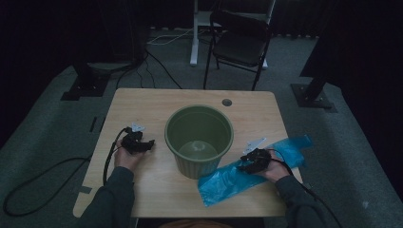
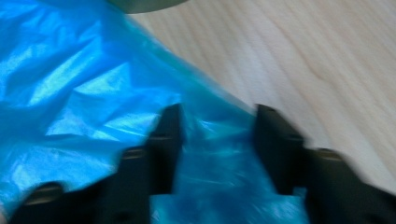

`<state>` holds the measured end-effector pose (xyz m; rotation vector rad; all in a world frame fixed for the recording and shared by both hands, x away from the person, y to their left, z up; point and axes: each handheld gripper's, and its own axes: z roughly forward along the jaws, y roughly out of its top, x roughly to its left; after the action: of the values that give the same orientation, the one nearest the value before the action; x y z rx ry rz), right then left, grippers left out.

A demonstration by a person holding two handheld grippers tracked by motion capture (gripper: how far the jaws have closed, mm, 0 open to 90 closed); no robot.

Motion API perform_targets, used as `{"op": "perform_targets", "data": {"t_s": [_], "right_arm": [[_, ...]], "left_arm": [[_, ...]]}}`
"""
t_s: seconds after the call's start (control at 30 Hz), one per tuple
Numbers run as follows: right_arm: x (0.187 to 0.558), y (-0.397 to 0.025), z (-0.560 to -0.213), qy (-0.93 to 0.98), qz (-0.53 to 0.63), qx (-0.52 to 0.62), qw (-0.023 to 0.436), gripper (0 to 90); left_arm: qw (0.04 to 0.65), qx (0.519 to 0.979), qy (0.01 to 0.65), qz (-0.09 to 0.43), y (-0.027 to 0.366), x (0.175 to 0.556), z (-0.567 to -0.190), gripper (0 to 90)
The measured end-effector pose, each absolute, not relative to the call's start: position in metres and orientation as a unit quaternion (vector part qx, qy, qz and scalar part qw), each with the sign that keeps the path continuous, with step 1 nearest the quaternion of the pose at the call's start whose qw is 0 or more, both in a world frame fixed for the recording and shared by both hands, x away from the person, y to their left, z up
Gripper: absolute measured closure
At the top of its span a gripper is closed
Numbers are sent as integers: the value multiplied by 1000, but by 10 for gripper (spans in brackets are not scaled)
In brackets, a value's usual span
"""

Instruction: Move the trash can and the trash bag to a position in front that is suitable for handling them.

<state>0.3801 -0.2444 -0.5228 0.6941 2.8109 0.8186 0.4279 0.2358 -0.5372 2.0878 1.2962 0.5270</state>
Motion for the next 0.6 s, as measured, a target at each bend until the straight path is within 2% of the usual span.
{"op": "perform_targets", "data": {"t_s": [0.1, 0.17, 0.2, 0.23, 0.3, 0.4, 0.43, 0.47, 0.53, 0.6], "right_arm": [[387, -252, -522, 923, 271, 265, 71, 842], [394, -257, -522, 911, 267, 304, 78, 896], [394, -257, -522, 911, 267, 304, 78, 896], [401, -265, -522, 898, 260, 340, 97, 900], [404, -270, -521, 892, 267, 351, 99, 897], [401, -275, -515, 888, 302, 337, 83, 611], [401, -275, -515, 888, 302, 337, 83, 611], [397, -273, -511, 892, 324, 308, 59, 489], [390, -268, -510, 905, 321, 273, 60, 421], [388, -263, -511, 914, 311, 255, 60, 421]], "left_arm": [[309, 790, 491, 199, 236, 428, -537, 355], [309, 790, 491, 199, 236, 428, -537, 355], [309, 790, 491, 199, 236, 428, -537, 355], [309, 790, 491, 199, 236, 428, -537, 355], [309, 790, 490, 199, 236, 428, -537, 355], [309, 790, 490, 199, 236, 428, -537, 355], [309, 790, 490, 199, 236, 428, -537, 355], [309, 790, 490, 199, 236, 428, -537, 355], [309, 790, 490, 199, 236, 428, -537, 355], [309, 790, 490, 199, 236, 428, -537, 355]]}}
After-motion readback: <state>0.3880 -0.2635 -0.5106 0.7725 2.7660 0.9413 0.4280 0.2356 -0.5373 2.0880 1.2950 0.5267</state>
